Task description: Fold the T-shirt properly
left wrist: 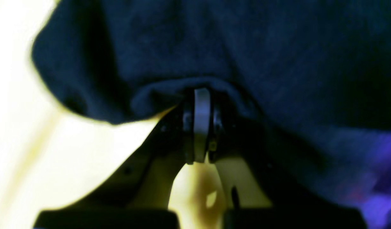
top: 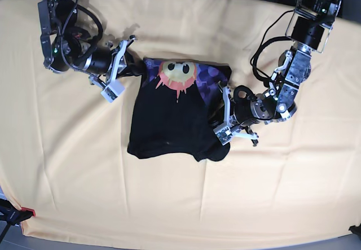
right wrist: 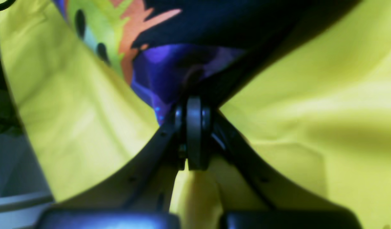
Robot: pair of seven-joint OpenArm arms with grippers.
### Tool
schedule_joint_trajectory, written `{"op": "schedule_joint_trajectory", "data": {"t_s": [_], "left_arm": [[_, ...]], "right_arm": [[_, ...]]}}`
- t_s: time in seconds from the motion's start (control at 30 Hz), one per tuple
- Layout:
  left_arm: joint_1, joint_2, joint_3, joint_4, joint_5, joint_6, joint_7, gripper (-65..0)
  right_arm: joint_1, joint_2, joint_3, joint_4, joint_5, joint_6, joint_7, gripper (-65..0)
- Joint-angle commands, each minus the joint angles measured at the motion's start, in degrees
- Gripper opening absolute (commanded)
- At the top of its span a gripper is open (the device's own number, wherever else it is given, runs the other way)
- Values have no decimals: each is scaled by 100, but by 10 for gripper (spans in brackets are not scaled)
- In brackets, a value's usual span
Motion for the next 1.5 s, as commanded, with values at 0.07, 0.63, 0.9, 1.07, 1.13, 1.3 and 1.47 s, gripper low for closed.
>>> {"op": "schedule_joint_trajectory", "data": {"t_s": [0.07, 0.63, 0.9, 1.07, 1.13, 1.3, 1.47], "left_arm": [[-339, -55, -46, 98, -57, 24, 28, -650], [789, -940, -1731, 1473, -6520, -804, 4793, -650], [2846, -938, -3866, 3180, -7157, -1012, 5093, -650], [4223, -935, -4809, 4113, -7157, -1012, 5093, -650], [4793, -933, -5110, 4363, -7157, -1010, 5093, -650], [6220, -758, -5792, 4739, -7157, -944, 5095, -650], [7512, -350, -6057, 4752, -7157, -944, 5112, -650]], "right_arm": [[-149, -46, 192, 354, 101, 49, 46, -650], [-444, -107, 3521, 1471, 3473, 49, -1134, -650], [-1556, -105, 5110, 1687, 3548, 49, -1849, -650], [-2524, -107, 5956, 2050, 3548, 49, -1851, -650], [-2907, -107, 6192, 2155, 3548, 49, -1851, -650], [-3864, -109, 6419, 2192, 3548, 49, -2024, -650], [-4758, -313, 6415, 2192, 3548, 49, -2036, -650]]}}
